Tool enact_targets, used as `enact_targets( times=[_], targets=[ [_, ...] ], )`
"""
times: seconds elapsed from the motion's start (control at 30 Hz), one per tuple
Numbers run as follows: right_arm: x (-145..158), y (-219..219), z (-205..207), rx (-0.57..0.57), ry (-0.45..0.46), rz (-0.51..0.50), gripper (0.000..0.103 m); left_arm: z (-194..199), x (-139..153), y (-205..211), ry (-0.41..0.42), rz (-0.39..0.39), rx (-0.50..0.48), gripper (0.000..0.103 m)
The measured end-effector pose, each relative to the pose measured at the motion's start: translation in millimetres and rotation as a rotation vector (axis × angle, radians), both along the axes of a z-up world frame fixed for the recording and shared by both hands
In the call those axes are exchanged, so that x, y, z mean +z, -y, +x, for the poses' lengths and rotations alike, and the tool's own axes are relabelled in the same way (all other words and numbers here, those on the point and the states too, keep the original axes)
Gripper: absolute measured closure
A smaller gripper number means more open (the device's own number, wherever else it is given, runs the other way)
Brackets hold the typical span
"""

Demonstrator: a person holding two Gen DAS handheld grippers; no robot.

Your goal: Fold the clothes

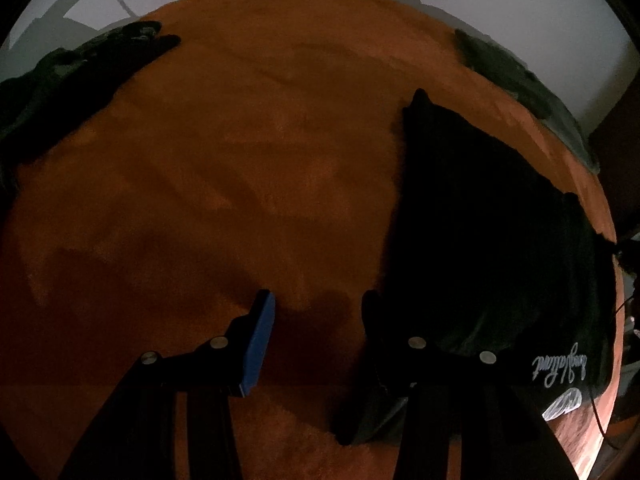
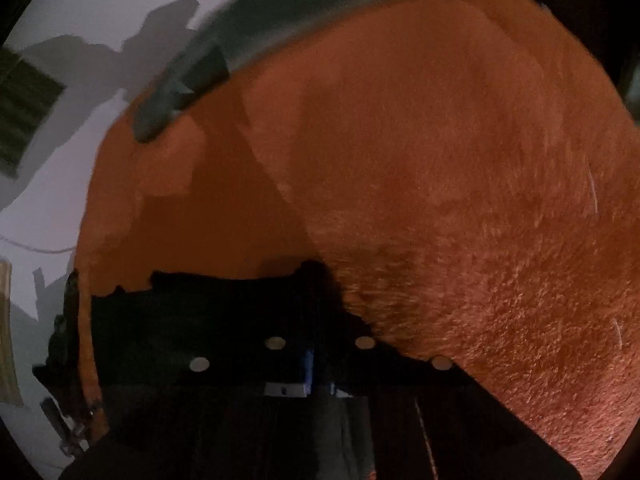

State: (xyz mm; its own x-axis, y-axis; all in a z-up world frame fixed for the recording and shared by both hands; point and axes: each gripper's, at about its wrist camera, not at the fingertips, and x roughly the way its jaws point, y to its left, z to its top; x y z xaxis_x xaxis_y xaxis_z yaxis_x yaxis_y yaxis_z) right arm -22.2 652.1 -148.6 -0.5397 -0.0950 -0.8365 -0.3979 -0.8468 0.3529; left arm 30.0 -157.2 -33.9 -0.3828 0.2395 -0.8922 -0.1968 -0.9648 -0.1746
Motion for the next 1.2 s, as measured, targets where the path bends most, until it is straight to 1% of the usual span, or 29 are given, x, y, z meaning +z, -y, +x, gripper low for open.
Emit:
enact_targets(
  times=[0.03,0.1,0.13,0.17,0.2,0.23,0.27,0.3,0.37,0.43,0.5,0.57,0.6,0.63,0.73,0.77,0.87,0.93,1.0,1.07,1.13,1.2],
  targets=[
    [10,12,2,0.03,-0.029,0.076,0.099,2,0,1,0.002,0.002,0.002,0.056],
    [23,56,9,0.173,-0.07,0.278,0.098,4,0,3,0.005,0.004,0.005,0.056],
    [23,75,11,0.242,-0.073,0.345,0.097,4,0,4,0.007,0.006,0.006,0.056],
    [18,90,11,0.305,-0.047,0.367,0.094,5,0,5,0.009,0.007,0.007,0.056],
    [12,104,11,0.368,-0.018,0.384,0.088,5,1,5,0.011,0.008,0.008,0.056],
    [6,118,11,0.431,0.012,0.401,0.083,6,1,5,0.013,0.009,0.009,0.056],
    [5,121,11,0.444,0.019,0.395,0.082,6,1,5,0.013,0.009,0.008,0.056],
    [5,118,14,0.432,0.016,0.366,0.082,5,1,4,0.013,0.011,0.008,0.056],
    [13,105,19,0.374,-0.004,0.325,0.082,6,2,3,0.012,0.017,0.008,0.056],
    [22,92,21,0.32,-0.03,0.294,0.082,5,2,4,0.013,0.017,0.007,0.056],
    [29,81,23,0.294,-0.045,0.278,0.082,5,1,5,0.018,0.019,0.008,0.056],
    [33,82,36,0.327,-0.037,0.31,0.081,5,-1,8,0.024,0.021,0.01,0.056],
    [32,88,36,0.385,-0.02,0.314,0.075,6,0,9,0.025,0.022,0.011,0.056],
    [30,95,37,0.434,-0.008,0.33,0.071,7,0,10,0.027,0.022,0.012,0.056],
    [25,116,42,0.576,0.027,0.383,0.071,8,3,11,0.027,0.023,0.012,0.056],
    [28,116,42,0.569,0.016,0.39,0.071,7,3,12,0.027,0.023,0.011,0.056],
    [40,79,34,0.422,-0.034,0.282,0.071,7,2,12,0.029,0.023,0.015,0.056],
    [38,43,22,0.297,-0.041,0.202,0.071,7,2,12,0.03,0.023,0.018,0.056],
    [29,4,8,0.181,-0.034,0.095,0.071,9,4,12,0.027,0.023,0.02,0.056],
    [14,-26,-4,0.102,-0.026,-0.039,0.071,11,7,11,0.019,0.019,0.019,0.056],
    [-3,-48,-12,0.041,-0.02,-0.147,0.071,11,10,10,0.014,0.017,0.016,0.056],
    [-16,-52,-16,0.015,-0.012,-0.253,0.071,11,10,10,0.013,0.015,0.015,0.056]
  ],
)
